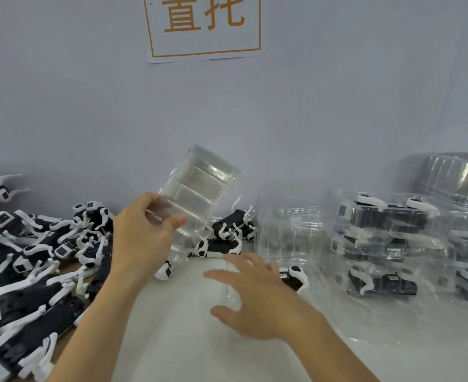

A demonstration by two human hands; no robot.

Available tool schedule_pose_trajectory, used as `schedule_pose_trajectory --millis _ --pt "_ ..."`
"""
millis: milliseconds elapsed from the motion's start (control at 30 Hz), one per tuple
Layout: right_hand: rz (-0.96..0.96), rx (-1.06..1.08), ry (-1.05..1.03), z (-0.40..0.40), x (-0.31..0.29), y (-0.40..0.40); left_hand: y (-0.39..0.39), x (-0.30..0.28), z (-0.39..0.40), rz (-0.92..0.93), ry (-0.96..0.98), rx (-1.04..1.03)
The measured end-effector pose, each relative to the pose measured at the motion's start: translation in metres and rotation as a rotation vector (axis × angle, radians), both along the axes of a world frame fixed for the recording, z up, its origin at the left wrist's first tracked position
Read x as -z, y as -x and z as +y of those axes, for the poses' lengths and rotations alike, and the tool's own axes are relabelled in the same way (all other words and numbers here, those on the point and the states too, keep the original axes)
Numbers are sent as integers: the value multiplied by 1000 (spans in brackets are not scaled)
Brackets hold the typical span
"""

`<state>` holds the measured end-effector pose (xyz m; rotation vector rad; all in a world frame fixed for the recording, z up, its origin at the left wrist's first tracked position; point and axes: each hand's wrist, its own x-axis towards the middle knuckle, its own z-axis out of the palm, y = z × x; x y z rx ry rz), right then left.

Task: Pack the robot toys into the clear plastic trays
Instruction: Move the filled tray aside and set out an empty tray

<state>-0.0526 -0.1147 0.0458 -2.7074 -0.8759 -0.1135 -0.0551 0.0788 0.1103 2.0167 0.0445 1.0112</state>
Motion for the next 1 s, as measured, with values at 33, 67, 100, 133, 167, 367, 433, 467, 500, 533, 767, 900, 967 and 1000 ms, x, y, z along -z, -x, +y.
schedule_pose_trajectory --millis 33,67,100,133,167,367,433,467,500,533,767,900,967,1000 --pt "-27 7 31 4 7 0 0 0 0 -3 -4 0" --pt "-56 29 64 6 13 -1 0 1 1 -7 -5 0" --pt "-81 61 75 6 16 -3 0 1 2 -8 -5 -3" --pt "-91 92 60 4 17 -5 -1 0 3 -6 -3 -8" --pt "-84 119 35 2 17 -6 -1 1 4 0 -2 -16" --pt "8 207 46 -3 4 -7 -2 2 10 29 -16 -34" --pt "27 232 72 -7 -3 -6 -3 3 12 53 -27 -36" --pt "39 246 84 -10 -6 -6 -3 4 13 67 -30 -37" --pt "53 260 94 -13 -8 -6 -3 4 14 82 -31 -37" --pt "69 275 99 -17 -10 -7 -3 5 14 96 -33 -34" --pt "207 439 101 -52 -19 -21 -3 6 14 135 -40 -8" --pt "328 531 125 -74 -31 -24 -2 7 14 132 -58 -4" --pt "365 551 145 -85 -37 -22 -2 8 14 140 -66 -7" --pt "372 567 159 -90 -39 -22 -2 8 14 144 -72 -7"
